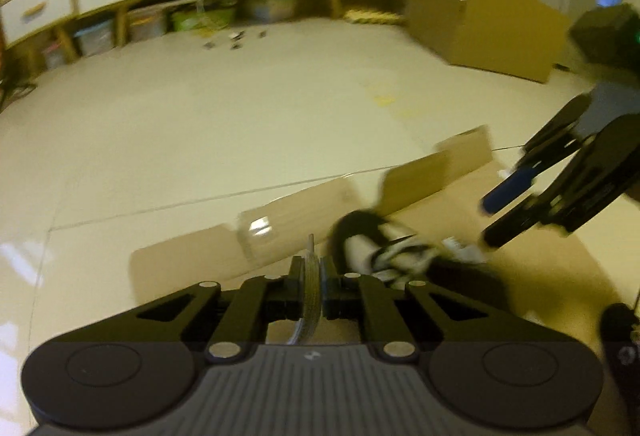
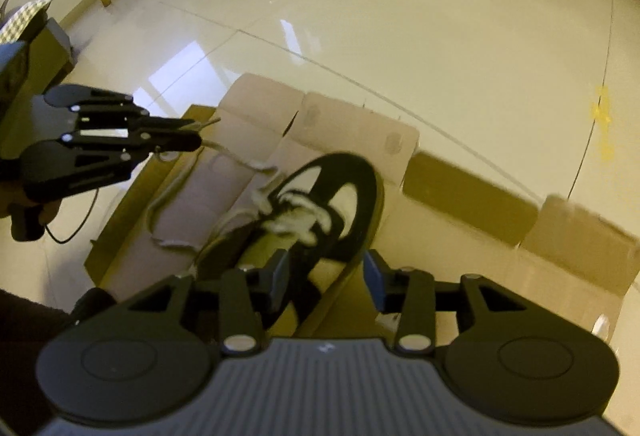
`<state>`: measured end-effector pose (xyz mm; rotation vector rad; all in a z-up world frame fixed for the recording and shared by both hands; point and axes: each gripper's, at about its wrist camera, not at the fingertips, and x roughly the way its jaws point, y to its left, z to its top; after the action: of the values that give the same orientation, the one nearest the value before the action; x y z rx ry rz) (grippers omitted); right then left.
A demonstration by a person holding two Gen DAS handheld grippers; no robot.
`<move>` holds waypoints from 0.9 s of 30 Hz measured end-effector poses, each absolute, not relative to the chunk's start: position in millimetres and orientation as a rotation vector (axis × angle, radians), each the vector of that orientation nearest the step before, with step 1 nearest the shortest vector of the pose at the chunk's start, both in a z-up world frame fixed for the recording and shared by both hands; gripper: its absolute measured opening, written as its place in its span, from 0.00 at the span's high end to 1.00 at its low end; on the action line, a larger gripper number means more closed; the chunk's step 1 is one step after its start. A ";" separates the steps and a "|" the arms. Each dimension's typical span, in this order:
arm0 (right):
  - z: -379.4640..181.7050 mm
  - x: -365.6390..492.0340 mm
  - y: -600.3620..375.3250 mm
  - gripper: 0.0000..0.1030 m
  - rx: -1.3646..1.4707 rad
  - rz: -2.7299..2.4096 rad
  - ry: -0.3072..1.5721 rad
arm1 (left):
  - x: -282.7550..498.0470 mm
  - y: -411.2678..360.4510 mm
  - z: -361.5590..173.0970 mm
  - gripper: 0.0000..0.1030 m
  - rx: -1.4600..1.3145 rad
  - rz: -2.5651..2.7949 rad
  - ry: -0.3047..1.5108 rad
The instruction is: Lace up shoes with both hands
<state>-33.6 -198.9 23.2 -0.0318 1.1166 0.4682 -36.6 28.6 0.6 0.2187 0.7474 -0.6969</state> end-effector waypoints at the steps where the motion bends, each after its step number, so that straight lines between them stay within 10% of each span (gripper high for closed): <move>1: 21.0 -35.2 -196.9 0.57 -0.031 0.474 1.120 | -39.1 24.4 1.5 0.93 0.212 -0.710 0.749; 16: -1.9 -36.0 -166.7 0.68 -0.151 0.528 1.122 | -49.4 -26.6 -11.3 0.93 0.155 -0.867 0.844; 27: -25.0 -23.5 -257.3 0.91 0.493 0.453 1.248 | -52.5 -39.6 -33.5 0.93 0.201 -0.880 0.919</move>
<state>-23.5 -257.3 -25.0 0.4932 1.2480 0.4528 -52.5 -39.6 -33.5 0.2010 0.9190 -0.8804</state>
